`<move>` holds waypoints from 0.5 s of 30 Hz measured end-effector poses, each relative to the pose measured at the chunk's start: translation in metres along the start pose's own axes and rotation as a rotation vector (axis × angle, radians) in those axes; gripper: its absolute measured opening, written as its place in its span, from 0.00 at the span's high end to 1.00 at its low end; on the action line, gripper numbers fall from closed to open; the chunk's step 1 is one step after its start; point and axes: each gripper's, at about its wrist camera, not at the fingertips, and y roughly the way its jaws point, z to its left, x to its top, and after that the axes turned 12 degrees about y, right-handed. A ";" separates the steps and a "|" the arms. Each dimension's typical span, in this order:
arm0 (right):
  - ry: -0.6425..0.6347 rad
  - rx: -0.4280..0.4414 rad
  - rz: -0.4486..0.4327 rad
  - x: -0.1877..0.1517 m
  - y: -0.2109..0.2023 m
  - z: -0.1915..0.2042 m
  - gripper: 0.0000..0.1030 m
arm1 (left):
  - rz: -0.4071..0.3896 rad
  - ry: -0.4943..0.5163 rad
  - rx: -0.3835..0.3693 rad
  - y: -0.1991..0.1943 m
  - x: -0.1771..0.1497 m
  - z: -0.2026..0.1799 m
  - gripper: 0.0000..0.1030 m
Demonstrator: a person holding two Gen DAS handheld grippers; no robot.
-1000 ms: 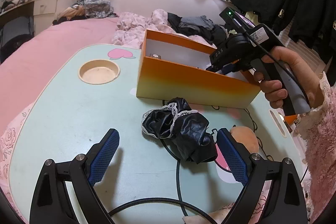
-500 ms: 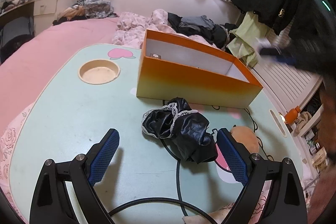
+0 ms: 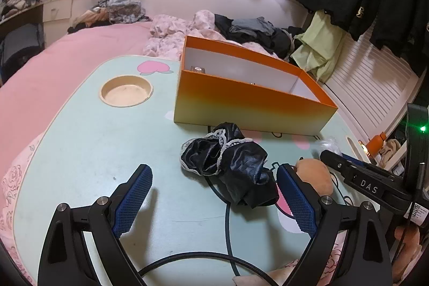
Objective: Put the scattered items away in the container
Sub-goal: 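Grasp clear plastic bag in box with right tool, set it on table, then grasp silver metal cap in box with left tool, place on table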
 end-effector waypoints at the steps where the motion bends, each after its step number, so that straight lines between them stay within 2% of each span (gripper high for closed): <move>1: 0.021 0.027 -0.017 0.001 -0.004 -0.003 0.49 | -0.001 -0.001 0.000 -0.001 0.000 0.000 0.09; 2: 0.038 0.046 -0.032 0.000 -0.008 -0.005 0.36 | -0.002 0.000 0.000 -0.001 0.000 -0.001 0.09; 4: 0.076 0.061 -0.089 -0.002 -0.018 -0.011 0.30 | -0.001 0.002 0.000 -0.001 0.000 -0.001 0.09; 6: 0.106 0.080 -0.131 -0.006 -0.027 -0.016 0.30 | 0.000 0.002 0.001 -0.001 0.001 -0.001 0.09; 10: 0.139 0.132 -0.129 -0.014 -0.032 -0.021 0.30 | -0.016 0.015 0.027 -0.007 0.005 -0.004 0.09; 13: 0.132 0.147 -0.132 -0.020 -0.033 -0.021 0.30 | -0.055 0.056 0.008 -0.020 0.030 -0.014 0.09; 15: 0.135 0.155 -0.147 -0.021 -0.035 -0.021 0.30 | -0.046 0.107 0.019 -0.022 0.058 -0.026 0.09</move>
